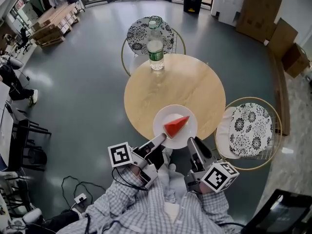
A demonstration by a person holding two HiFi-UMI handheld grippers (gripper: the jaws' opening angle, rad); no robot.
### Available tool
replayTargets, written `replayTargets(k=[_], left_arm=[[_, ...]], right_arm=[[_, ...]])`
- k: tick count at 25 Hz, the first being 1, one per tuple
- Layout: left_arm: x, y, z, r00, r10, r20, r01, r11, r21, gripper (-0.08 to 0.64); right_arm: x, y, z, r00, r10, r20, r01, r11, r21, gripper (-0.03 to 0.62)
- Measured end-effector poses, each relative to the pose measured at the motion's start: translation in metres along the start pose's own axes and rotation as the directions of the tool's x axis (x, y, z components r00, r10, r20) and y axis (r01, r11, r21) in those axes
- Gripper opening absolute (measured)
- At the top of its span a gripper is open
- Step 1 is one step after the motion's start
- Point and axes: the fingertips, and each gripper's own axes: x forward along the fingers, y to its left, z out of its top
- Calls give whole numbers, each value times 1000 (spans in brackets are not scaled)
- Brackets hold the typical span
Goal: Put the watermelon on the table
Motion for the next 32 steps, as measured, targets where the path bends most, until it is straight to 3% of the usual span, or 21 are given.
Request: replayTargets(k=[15, 32], left_arm=[[57, 26, 55, 999, 22, -40, -22, 1000, -10, 40], [118, 85, 127, 996, 79, -50, -82, 995, -51, 40]], right_arm=[[62, -43, 26, 997, -69, -35, 69, 997, 13, 91], [148, -113, 40, 982, -160, -103, 166, 985, 47, 91]])
